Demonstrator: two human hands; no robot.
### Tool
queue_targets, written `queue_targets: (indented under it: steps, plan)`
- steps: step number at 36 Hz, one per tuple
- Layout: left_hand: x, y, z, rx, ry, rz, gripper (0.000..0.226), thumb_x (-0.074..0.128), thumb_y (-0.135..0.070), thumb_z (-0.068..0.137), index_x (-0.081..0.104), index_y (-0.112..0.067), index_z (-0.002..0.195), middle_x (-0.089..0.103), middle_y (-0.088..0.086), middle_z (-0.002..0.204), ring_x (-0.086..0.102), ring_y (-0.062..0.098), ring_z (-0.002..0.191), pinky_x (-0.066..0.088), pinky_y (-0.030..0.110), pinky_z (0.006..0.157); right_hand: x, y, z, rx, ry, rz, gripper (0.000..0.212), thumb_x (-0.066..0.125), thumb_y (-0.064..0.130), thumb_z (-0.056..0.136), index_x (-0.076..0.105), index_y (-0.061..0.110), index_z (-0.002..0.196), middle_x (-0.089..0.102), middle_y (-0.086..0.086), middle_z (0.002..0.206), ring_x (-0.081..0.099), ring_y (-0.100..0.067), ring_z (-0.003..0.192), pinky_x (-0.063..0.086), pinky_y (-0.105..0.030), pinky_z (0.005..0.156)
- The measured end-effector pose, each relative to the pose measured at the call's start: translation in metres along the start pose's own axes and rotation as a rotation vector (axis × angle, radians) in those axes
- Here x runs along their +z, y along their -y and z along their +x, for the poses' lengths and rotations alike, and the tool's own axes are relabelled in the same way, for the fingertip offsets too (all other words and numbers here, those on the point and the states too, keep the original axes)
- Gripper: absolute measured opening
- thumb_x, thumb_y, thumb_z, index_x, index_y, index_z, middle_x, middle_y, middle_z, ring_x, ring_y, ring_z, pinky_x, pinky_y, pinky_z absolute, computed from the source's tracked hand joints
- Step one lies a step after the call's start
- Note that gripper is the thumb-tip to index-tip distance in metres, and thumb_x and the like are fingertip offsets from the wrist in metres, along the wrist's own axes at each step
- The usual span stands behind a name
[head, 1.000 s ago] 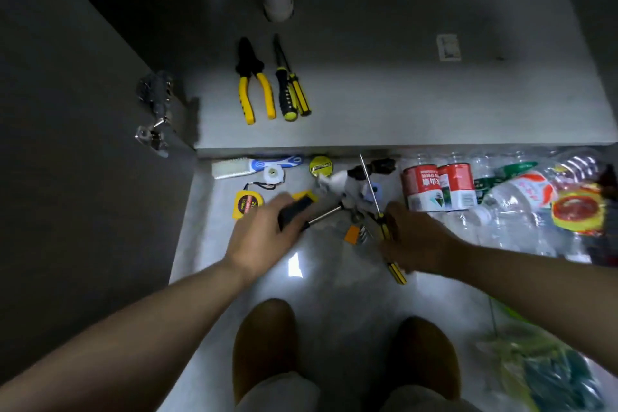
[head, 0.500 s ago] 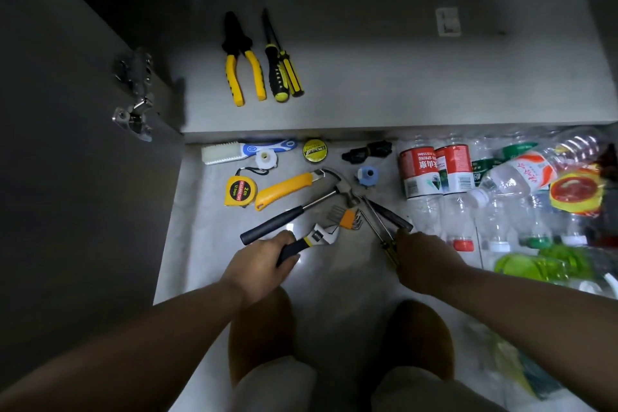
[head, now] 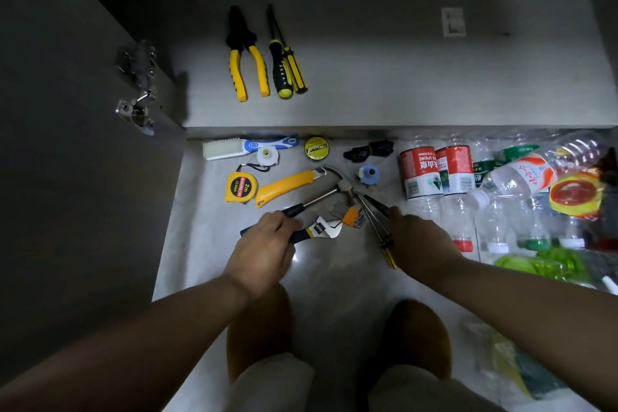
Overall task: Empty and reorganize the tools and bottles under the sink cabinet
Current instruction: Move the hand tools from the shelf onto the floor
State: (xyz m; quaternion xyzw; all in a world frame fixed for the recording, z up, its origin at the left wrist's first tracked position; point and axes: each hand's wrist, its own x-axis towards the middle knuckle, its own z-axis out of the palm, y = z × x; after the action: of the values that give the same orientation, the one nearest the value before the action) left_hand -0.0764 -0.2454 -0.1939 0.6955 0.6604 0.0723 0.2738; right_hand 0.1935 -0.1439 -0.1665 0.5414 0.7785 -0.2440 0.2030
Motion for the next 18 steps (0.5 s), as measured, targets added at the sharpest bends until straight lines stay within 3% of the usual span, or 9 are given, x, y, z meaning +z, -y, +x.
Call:
queue_targets:
  steps: [4, 7, 13, 18]
  plan:
    - [-0.013, -0.006, 0.017, 0.004, -0.118, -0.063, 0.027, 0.058, -0.018, 0.096, 0.066, -0.017, 0.122, 0.057, 0.001, 0.116, 0.057, 0.023, 0.109, 0.052, 0.040, 0.085, -0.022, 0.009, 0.011, -0.055, -0.046, 0.059, 0.026, 0.057, 0.025, 0.095, 0.048, 0.019, 0.118, 0.063, -0.002, 0.092, 0.066, -0.022, 0.080, 0.058, -0.036, 0.070]
    - [-0.030, -0.010, 0.039, -0.058, -0.270, -0.171, 0.025, 0.058, -0.008, 0.092, 0.067, -0.016, 0.114, 0.054, 0.000, 0.113, 0.058, 0.021, 0.105, 0.053, 0.038, 0.083, -0.041, 0.015, 0.022, -0.206, -0.163, 0.114, 0.016, 0.056, 0.023, 0.097, 0.053, 0.018, 0.112, 0.064, -0.003, 0.098, 0.066, -0.022, 0.081, 0.059, -0.039, 0.072]
    - [-0.085, -0.007, 0.095, -0.185, -0.660, -0.296, 0.028, 0.059, -0.002, 0.088, 0.064, -0.018, 0.110, 0.046, 0.000, 0.117, 0.055, 0.014, 0.106, 0.055, 0.032, 0.087, -0.087, 0.043, 0.060, -0.427, -0.359, 0.195, 0.030, 0.064, 0.014, 0.090, 0.054, 0.014, 0.119, 0.044, -0.006, 0.118, 0.054, -0.015, 0.083, 0.045, -0.018, 0.064]
    - [-0.123, 0.007, 0.132, -0.367, -0.701, -0.184, 0.046, 0.059, -0.012, 0.088, 0.060, -0.023, 0.132, 0.042, 0.012, 0.129, 0.047, 0.030, 0.121, 0.046, 0.045, 0.104, -0.121, 0.083, 0.093, -0.490, -0.428, 0.236, 0.044, 0.062, 0.014, 0.087, 0.051, 0.018, 0.129, 0.038, -0.004, 0.121, 0.049, -0.020, 0.099, 0.045, -0.028, 0.072]
